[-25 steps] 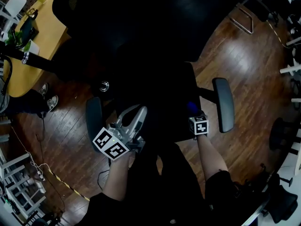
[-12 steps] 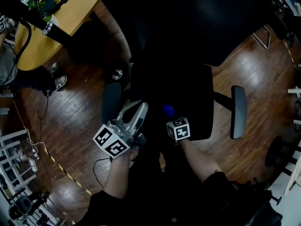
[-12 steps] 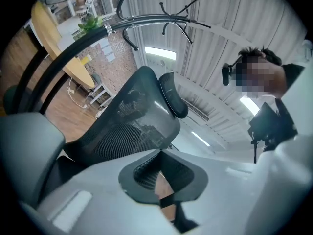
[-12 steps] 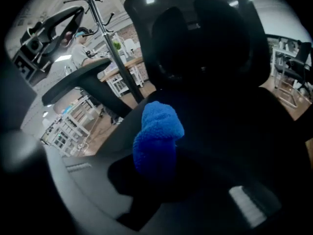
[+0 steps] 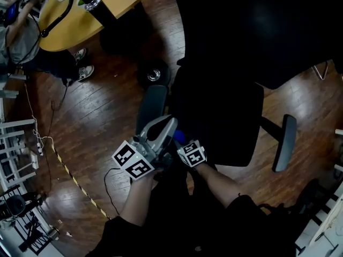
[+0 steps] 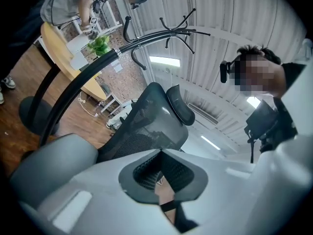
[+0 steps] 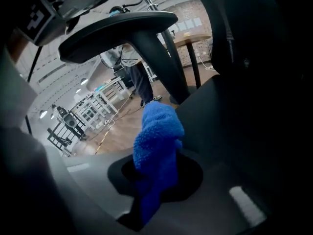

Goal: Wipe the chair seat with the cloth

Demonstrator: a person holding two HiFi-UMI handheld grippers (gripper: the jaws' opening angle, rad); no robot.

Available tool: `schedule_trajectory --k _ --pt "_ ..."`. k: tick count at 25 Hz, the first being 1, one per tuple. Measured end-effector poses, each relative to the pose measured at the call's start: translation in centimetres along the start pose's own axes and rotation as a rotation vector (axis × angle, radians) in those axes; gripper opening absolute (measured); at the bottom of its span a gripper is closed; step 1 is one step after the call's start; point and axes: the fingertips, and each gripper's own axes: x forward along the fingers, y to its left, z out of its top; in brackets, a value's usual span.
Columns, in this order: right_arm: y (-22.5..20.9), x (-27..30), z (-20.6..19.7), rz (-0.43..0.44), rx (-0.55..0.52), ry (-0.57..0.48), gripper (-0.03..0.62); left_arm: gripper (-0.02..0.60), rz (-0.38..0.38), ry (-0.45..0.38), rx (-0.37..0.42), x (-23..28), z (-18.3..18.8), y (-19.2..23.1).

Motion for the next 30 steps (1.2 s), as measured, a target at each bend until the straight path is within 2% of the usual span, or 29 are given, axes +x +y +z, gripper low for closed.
schedule_trajectory --k 4,10,15,20,25,30 --pt "-2.0 -1.1 -1.5 -0.029 0.024 0.012 0.037 0.000 -0.024 0.015 -0.002 0.8 -0.3 -0.4" --pt "-7.8 -5.5 -6.2 -0.147 0.125 0.035 0.037 0.000 -0.099 0.078 -0.013 4.2 -2.2 -2.3" --pt "-13.6 -12.2 -9.6 -0.305 0.241 0.002 0.037 0.000 -0.166 0.139 -0.030 7.4 -4.7 -3.7" --pt "-18.7 -19.7 -14.4 -0.493 0.294 0.008 0.037 0.000 -0.226 0.189 -0.031 10.0 -6.7 -5.6" --pt "-19.7 -21.3 -15.7 -0.512 0.345 -0.011 0.037 0.000 -0.244 0.217 -0.036 10.7 -7.8 -6.2" --pt "-19.8 -21.4 -15.7 -0.532 0.369 -0.015 0.037 0.000 -0.230 0.198 -0.037 10.2 -7.3 -5.6"
